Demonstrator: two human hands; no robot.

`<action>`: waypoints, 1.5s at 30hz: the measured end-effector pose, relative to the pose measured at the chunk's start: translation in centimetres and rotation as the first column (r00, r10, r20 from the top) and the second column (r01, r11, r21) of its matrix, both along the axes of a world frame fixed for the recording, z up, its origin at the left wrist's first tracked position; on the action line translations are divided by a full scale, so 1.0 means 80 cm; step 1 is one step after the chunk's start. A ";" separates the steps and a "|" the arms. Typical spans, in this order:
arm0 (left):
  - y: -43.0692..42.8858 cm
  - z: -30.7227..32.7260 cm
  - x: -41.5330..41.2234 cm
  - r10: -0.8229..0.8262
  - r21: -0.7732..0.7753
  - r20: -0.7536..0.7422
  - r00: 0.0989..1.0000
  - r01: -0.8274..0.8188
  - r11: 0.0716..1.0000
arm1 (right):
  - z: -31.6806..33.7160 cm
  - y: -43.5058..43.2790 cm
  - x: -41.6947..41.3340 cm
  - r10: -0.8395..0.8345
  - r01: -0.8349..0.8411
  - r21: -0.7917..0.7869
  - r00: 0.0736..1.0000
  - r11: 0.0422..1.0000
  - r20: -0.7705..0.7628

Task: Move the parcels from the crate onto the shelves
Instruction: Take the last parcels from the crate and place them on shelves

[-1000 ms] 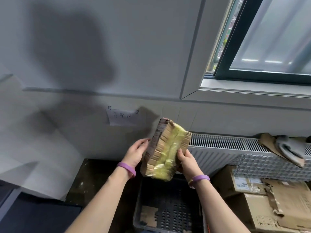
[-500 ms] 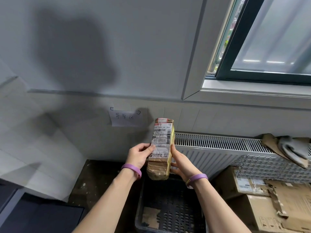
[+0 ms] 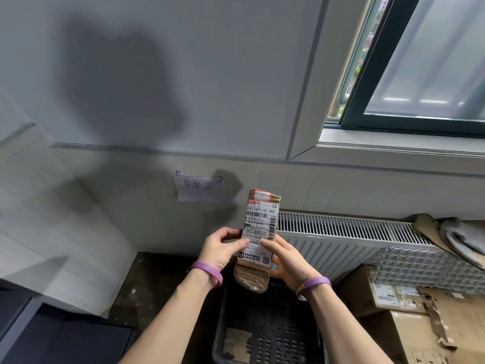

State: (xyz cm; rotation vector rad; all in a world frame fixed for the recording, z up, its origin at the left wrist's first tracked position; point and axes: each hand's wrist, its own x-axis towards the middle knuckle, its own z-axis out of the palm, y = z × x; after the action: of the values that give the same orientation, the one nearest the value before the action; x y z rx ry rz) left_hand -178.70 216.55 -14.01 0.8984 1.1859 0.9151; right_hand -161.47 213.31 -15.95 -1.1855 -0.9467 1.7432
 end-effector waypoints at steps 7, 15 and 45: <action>0.002 -0.006 -0.007 0.013 0.048 -0.048 0.999 -0.011 0.999 | 0.002 0.001 -0.009 -0.078 0.073 0.075 0.995 0.994 0.061; 0.005 -0.007 -0.048 0.101 0.172 -0.129 0.987 -0.078 0.982 | 0.020 0.017 -0.069 -0.197 0.143 0.229 0.952 0.963 0.233; -0.256 -0.010 -0.239 0.781 0.139 -0.429 0.455 -0.820 0.555 | -0.015 -0.043 -0.317 0.350 -0.666 0.324 0.671 0.672 0.654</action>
State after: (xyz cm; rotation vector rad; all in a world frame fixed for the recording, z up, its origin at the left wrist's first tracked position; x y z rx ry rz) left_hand -197.85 196.06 -14.85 0.4192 2.1491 1.4413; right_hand -186.79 209.90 -17.12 -1.0762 -2.1825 1.3623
